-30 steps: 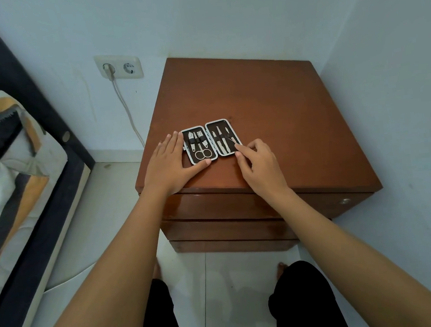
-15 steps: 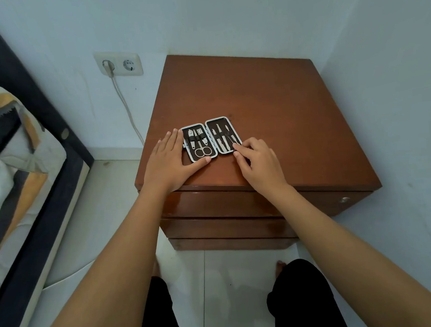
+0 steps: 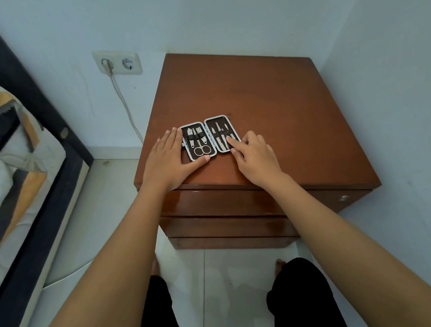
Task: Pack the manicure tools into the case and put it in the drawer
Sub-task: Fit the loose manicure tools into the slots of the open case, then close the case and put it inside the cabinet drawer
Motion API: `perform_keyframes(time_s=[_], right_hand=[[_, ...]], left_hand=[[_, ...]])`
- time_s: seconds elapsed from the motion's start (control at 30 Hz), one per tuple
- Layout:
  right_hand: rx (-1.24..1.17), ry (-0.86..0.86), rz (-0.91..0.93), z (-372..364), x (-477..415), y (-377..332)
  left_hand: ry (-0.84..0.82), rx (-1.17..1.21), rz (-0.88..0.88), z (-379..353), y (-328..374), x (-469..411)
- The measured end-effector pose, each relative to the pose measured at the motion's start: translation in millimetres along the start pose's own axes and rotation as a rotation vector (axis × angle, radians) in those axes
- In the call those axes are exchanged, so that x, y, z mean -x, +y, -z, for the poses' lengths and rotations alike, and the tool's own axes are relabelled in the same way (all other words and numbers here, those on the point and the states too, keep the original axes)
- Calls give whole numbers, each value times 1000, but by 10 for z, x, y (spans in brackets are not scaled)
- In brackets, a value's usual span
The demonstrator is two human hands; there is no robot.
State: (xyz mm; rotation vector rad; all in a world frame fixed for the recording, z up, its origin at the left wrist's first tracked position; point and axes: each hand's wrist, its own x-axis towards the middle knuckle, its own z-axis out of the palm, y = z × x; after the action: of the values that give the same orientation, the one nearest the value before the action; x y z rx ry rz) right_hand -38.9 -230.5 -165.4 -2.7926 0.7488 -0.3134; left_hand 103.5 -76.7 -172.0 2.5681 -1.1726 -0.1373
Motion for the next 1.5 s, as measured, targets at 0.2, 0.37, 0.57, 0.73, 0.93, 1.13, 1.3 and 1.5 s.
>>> perform_keyframes(time_s=[0.2, 0.37, 0.57, 0.73, 0.93, 1.13, 1.3, 1.5], right_hand=[[-55, 189, -6, -50, 96, -21], [-48, 238, -2, -63, 107, -33], [5, 134, -15, -59, 53, -6], [-112, 113, -23, -28, 52, 29], [-463, 224, -318, 56, -22, 5], [-279, 48, -382, 39, -250, 0], [-212, 46, -399, 66, -254, -57], [-373, 61, -406, 341, -280, -113]], left_hand=[[4, 10, -2, 1, -3, 6], [11, 13, 0, 5, 8, 6], [9, 34, 4, 1, 20, -16], [-33, 131, 38, 86, 45, -84], [-106, 125, 36, 257, 110, -210], [-89, 180, 55, 195, 104, -245], [38, 285, 56, 101, 198, -132], [188, 327, 115, 10, 406, -17]])
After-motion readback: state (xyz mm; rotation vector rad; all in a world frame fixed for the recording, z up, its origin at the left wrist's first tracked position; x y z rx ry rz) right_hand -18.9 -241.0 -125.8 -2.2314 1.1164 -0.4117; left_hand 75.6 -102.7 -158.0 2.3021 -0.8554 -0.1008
